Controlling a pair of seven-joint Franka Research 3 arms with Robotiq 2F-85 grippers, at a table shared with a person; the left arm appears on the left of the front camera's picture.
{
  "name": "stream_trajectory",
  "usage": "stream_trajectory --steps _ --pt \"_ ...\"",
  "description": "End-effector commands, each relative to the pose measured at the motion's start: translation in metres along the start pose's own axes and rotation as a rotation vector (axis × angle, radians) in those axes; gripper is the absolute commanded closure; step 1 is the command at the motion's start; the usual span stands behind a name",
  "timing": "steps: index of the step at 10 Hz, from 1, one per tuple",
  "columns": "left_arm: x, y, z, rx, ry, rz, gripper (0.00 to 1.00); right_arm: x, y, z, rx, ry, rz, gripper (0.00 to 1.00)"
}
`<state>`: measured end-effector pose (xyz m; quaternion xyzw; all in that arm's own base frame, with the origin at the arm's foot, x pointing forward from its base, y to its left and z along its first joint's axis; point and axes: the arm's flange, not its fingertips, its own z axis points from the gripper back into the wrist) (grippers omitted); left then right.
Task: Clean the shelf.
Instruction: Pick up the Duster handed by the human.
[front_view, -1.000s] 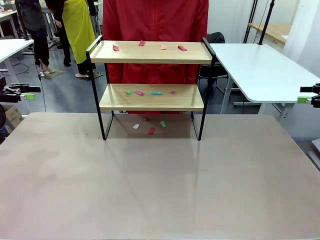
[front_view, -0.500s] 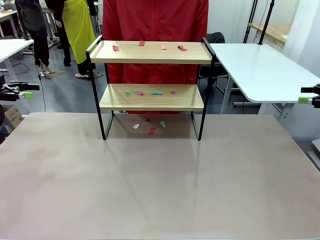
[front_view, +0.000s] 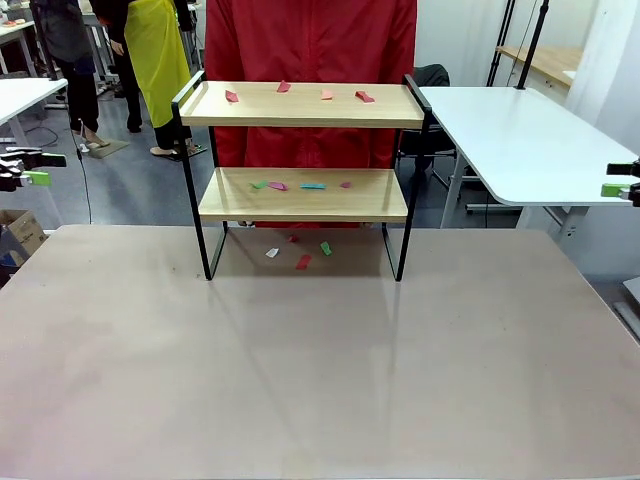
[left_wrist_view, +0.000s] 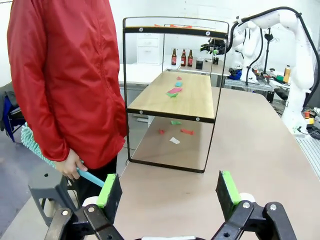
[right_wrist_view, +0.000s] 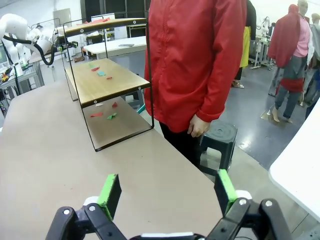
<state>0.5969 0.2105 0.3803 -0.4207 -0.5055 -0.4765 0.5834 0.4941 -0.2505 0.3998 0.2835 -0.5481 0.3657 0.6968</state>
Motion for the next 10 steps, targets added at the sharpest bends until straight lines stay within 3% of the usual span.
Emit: stream_trajectory --steps 1,10 --pt "0.004 -0.012 0.002 -0.013 0.002 -0.013 0.00 0.006 0.000 -0.002 -0.013 -0.039 0.040 0.00" --pt "0.004 -0.004 0.001 -0.001 -0.002 -0.002 0.00 0.003 0.000 0.001 -0.001 -0.003 0.007 0.00"
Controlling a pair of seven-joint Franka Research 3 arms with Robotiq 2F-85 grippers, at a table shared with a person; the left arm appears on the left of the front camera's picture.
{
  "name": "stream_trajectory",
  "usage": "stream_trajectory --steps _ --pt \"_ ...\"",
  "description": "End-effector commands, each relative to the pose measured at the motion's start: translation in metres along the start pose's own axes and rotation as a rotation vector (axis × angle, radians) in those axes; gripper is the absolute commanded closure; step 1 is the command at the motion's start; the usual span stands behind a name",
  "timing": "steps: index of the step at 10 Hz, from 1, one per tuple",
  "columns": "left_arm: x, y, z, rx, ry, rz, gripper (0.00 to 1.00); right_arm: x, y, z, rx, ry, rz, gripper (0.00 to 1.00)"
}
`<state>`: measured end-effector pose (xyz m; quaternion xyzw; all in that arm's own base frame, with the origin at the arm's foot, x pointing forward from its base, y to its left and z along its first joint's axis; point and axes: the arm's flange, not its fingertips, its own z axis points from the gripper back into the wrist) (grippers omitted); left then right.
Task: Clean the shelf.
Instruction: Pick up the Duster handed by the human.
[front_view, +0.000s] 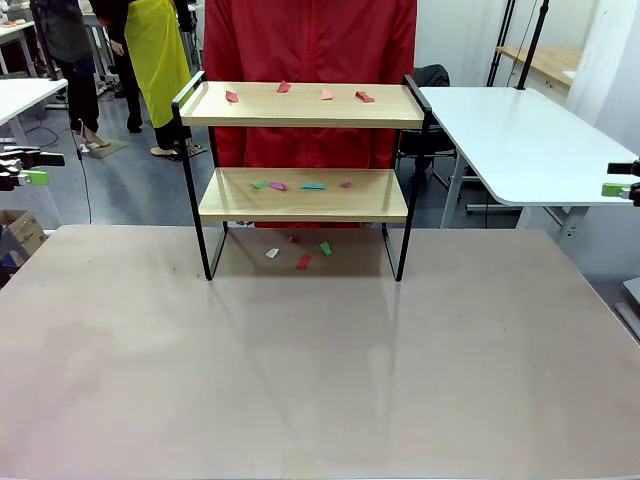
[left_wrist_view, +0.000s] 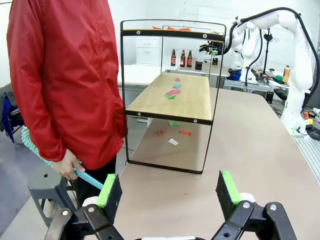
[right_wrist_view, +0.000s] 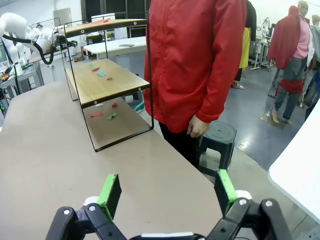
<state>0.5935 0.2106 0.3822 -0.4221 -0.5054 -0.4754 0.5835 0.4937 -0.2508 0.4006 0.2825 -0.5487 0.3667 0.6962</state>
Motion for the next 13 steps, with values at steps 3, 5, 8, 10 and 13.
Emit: stream_trajectory --steps 3,5,8,10,13 --pt "0.0022 -0.0001 0.0002 0.000 0.000 -0.005 0.00 0.0022 0.0001 0.0000 -0.001 -0.003 0.004 0.00" --pt "0.0022 -0.0001 0.0002 0.000 0.000 -0.005 0.00 0.0022 0.0001 0.0000 -0.001 -0.003 0.004 0.00" --pt "0.0022 -0.0001 0.0002 0.000 0.000 -0.005 0.00 0.0022 0.0001 0.0000 -0.001 -0.003 0.004 0.00" --pt "0.0022 -0.0001 0.0002 0.000 0.000 -0.005 0.00 0.0022 0.0001 0.0000 -0.001 -0.003 0.004 0.00" --pt "0.0022 -0.0001 0.0002 0.000 0.000 -0.005 0.00 0.0022 0.0001 0.0000 -0.001 -0.003 0.004 0.00"
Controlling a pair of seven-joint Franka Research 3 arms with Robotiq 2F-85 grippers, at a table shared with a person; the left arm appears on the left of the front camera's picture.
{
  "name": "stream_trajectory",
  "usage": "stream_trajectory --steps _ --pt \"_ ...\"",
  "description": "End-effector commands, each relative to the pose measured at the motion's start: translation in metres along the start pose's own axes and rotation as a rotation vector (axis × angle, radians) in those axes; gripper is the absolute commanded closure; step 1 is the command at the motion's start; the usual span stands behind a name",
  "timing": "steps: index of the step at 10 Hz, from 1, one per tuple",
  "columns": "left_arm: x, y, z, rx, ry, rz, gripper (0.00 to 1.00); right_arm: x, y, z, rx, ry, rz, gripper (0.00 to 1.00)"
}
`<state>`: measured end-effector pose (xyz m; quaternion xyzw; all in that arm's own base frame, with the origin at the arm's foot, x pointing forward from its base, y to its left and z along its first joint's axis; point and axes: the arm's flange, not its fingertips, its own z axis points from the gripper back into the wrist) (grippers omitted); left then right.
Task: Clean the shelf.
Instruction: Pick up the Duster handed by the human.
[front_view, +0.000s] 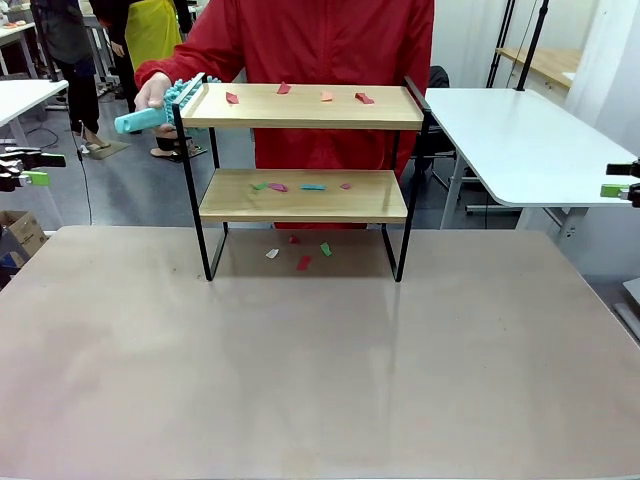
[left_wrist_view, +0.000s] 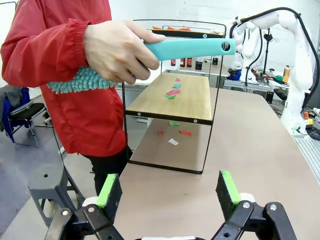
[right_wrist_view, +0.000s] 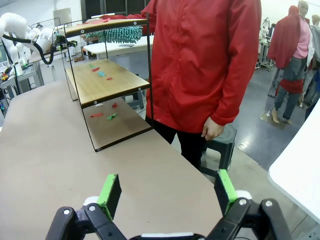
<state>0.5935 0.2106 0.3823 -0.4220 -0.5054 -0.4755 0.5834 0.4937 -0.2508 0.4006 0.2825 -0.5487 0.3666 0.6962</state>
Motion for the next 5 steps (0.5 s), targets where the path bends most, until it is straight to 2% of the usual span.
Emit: stream_trajectory --steps 1,5 --pt "0.0021 -0.0002 0.0002 0.000 0.000 -0.004 0.00 0.0022 0.0001 -0.0001 -0.001 -0.003 0.004 0.00" --pt "0.0021 -0.0002 0.0002 0.000 0.000 -0.004 0.00 0.0022 0.0001 -0.0001 -0.001 -0.003 0.004 0.00"
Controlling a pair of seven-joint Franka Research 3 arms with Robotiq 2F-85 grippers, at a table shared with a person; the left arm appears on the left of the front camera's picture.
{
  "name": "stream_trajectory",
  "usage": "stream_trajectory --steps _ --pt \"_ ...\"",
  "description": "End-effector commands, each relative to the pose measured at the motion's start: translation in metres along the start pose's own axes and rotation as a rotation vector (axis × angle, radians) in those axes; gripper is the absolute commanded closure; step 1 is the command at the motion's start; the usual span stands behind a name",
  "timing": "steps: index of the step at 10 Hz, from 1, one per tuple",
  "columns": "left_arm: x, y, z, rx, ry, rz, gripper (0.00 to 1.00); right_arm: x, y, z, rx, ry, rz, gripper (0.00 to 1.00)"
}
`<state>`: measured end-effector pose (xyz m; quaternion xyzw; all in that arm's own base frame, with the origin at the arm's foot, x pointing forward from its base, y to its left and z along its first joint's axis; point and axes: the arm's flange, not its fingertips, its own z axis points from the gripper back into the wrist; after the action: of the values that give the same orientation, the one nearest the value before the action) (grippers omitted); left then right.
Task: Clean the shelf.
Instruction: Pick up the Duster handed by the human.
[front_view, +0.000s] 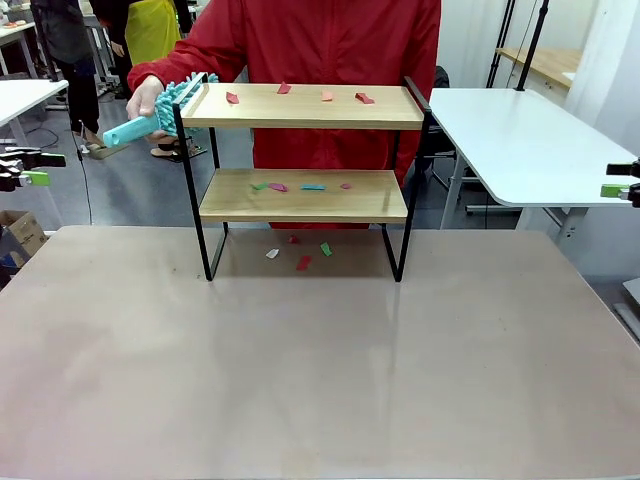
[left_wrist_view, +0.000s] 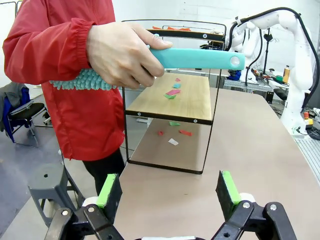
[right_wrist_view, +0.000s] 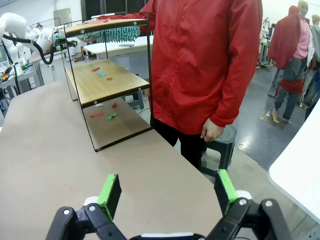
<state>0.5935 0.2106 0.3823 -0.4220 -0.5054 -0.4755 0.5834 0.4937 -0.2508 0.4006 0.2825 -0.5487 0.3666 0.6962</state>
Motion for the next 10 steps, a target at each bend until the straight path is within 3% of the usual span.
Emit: stream_trajectory --steps 1,2,3,7,8,10 --pt "0.002 0.000 0.000 0.000 0.000 -0.004 0.00 0.002 0.000 0.000 -0.001 -0.003 0.004 0.00" --pt "0.000 0.000 0.000 0.000 0.000 0.000 0.00 0.002 0.000 0.000 -0.001 -0.003 0.004 0.00" --pt "0.022 0.003 0.009 0.022 0.003 0.130 0.00 0.002 0.000 0.000 -0.001 -0.003 0.004 0.00" --pt "0.132 0.001 0.035 0.132 0.264 0.247 0.00 0.002 0.000 0.000 -0.001 -0.003 0.004 0.00" --pt "0.164 -0.004 0.032 0.189 0.375 0.373 0.00 0.002 0.000 0.000 -0.001 -0.003 0.004 0.00" --pt "0.229 -0.023 0.012 0.292 0.574 0.439 0.00 0.002 0.000 0.000 -0.001 -0.003 0.004 0.00"
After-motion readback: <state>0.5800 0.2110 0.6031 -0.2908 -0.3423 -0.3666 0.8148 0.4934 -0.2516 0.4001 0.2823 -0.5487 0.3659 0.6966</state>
